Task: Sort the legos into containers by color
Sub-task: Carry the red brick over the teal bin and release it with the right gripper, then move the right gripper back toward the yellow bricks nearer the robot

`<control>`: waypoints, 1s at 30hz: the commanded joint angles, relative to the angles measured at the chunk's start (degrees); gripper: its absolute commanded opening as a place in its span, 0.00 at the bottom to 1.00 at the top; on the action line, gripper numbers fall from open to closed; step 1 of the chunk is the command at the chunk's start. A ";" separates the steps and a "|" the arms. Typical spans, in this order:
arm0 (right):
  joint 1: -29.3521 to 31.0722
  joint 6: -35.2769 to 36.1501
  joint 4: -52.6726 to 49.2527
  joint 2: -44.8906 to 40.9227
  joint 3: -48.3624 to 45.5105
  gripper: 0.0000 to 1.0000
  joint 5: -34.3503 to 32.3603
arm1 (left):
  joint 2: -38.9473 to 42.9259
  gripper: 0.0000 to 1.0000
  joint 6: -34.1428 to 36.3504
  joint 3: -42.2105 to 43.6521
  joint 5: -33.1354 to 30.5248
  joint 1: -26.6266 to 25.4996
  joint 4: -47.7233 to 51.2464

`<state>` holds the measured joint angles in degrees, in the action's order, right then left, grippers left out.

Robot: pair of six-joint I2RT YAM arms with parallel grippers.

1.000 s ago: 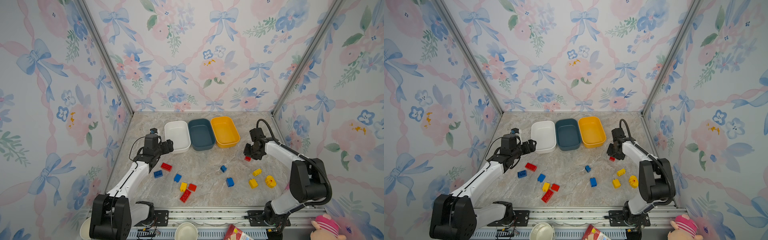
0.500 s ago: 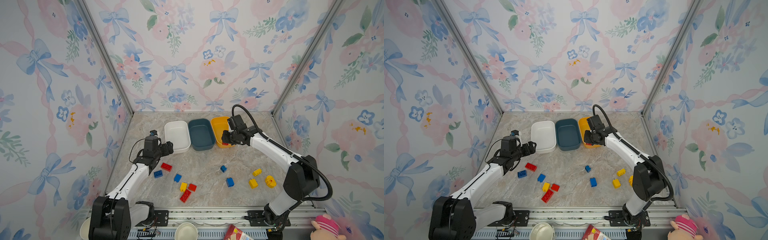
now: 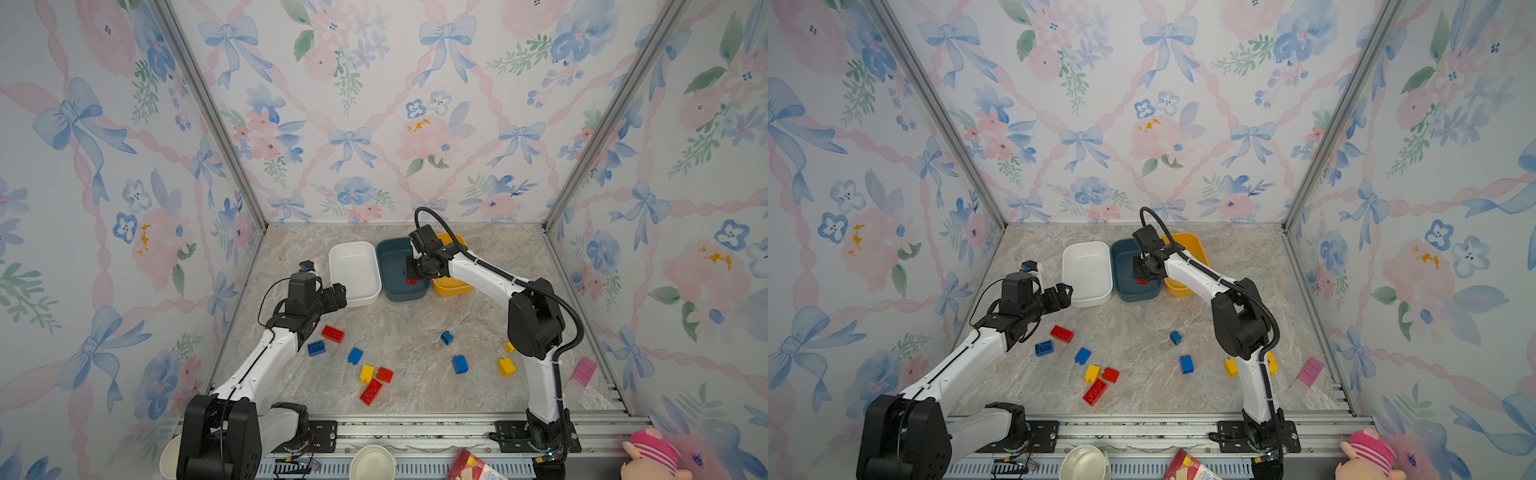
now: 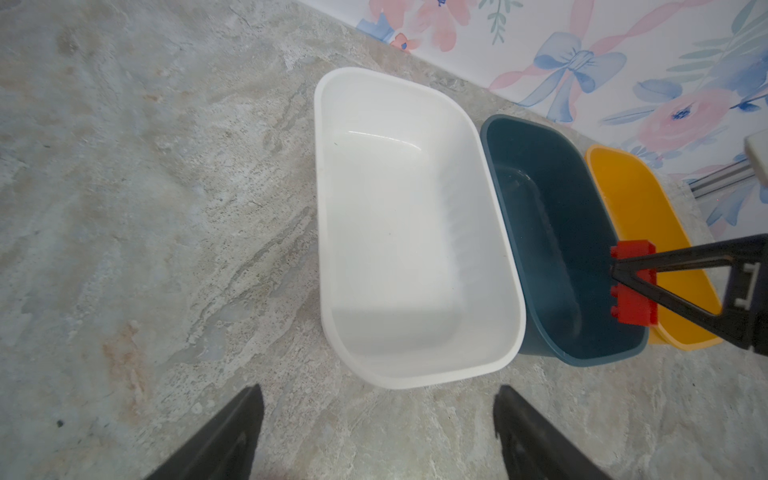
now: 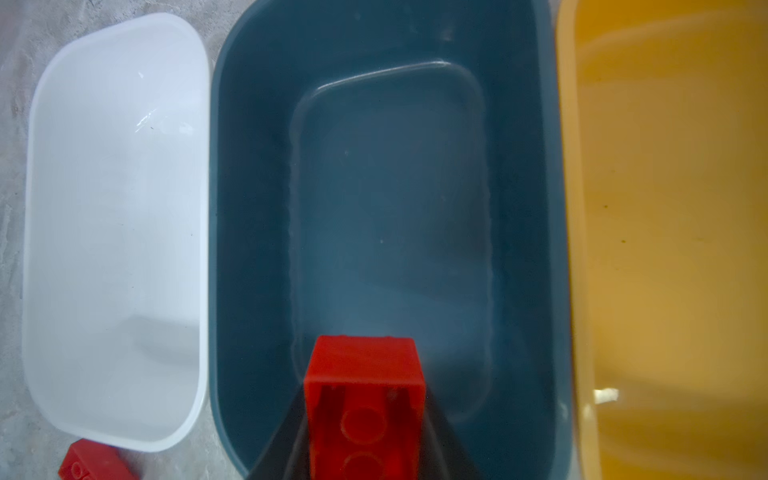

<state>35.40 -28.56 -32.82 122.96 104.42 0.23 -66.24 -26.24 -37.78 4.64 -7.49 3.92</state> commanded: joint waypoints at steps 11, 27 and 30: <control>0.73 1.39 -4.22 5.68 6.16 0.53 1.48 | 1.12 0.89 -1.16 1.02 1.27 -0.42 0.01; 1.17 1.63 -4.01 -6.80 -3.05 0.61 -0.29 | 2.17 0.90 -1.48 1.21 1.42 -0.86 0.01; 1.17 1.07 -3.66 -10.98 -7.41 0.63 -1.13 | 2.27 0.90 -1.62 1.24 1.42 -0.95 0.02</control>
<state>36.01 -27.49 -35.79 116.11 100.03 0.51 -64.90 -27.29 -37.30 5.43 -7.99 3.90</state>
